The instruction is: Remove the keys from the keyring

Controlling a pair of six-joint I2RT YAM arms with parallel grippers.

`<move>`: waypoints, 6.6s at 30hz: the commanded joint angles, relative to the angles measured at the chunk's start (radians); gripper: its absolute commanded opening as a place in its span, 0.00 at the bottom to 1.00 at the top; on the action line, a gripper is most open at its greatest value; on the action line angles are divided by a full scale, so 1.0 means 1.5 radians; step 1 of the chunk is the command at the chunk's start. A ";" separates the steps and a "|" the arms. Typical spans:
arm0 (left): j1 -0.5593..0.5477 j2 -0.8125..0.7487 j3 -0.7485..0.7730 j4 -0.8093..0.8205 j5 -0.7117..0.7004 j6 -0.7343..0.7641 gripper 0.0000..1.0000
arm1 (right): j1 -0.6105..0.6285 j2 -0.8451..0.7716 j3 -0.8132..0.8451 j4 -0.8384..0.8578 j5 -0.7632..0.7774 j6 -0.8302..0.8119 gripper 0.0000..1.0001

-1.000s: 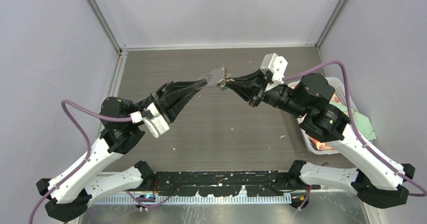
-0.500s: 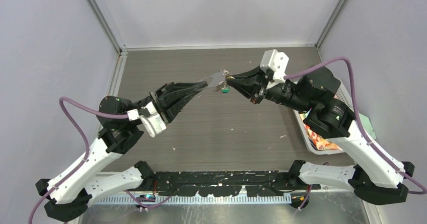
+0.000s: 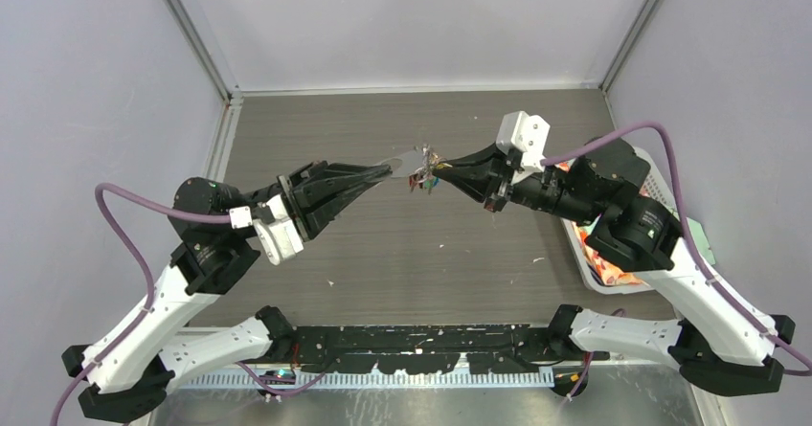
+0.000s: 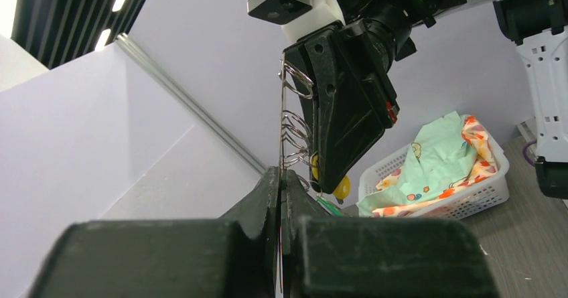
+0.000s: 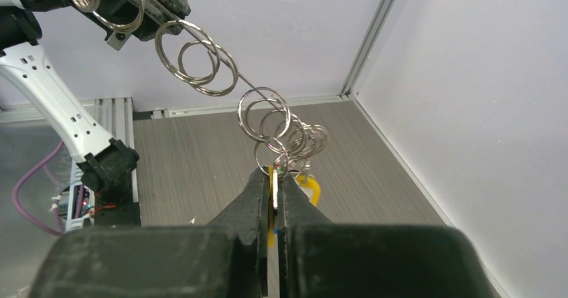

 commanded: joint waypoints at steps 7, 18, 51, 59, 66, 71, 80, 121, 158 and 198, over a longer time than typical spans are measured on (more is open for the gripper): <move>0.000 -0.013 0.058 -0.050 0.031 -0.003 0.00 | 0.002 -0.011 0.026 0.011 -0.028 0.000 0.01; 0.000 -0.009 0.075 -0.065 0.050 -0.012 0.00 | 0.002 0.001 0.045 -0.002 -0.069 0.011 0.01; 0.000 0.014 0.098 -0.064 0.066 -0.020 0.00 | 0.002 0.017 0.095 -0.054 -0.094 -0.018 0.01; 0.000 0.029 0.121 -0.084 0.096 -0.024 0.00 | 0.002 0.038 0.131 -0.097 -0.076 -0.041 0.01; 0.000 0.041 0.135 -0.107 0.112 -0.027 0.00 | 0.002 0.052 0.161 -0.113 -0.080 -0.058 0.01; 0.000 0.048 0.142 -0.120 0.123 -0.029 0.00 | 0.002 0.054 0.168 -0.118 -0.088 -0.072 0.01; 0.000 0.055 0.143 -0.096 0.127 -0.054 0.00 | 0.002 0.052 0.159 -0.111 -0.095 -0.101 0.01; 0.017 0.074 0.146 -0.033 0.061 -0.189 0.00 | 0.003 -0.039 -0.010 0.055 -0.033 -0.225 0.01; 0.025 0.095 0.135 0.052 0.068 -0.282 0.00 | 0.008 -0.059 -0.065 0.189 -0.051 -0.234 0.01; 0.046 0.099 0.137 0.025 0.063 -0.284 0.00 | 0.010 -0.071 -0.058 0.176 -0.023 -0.250 0.01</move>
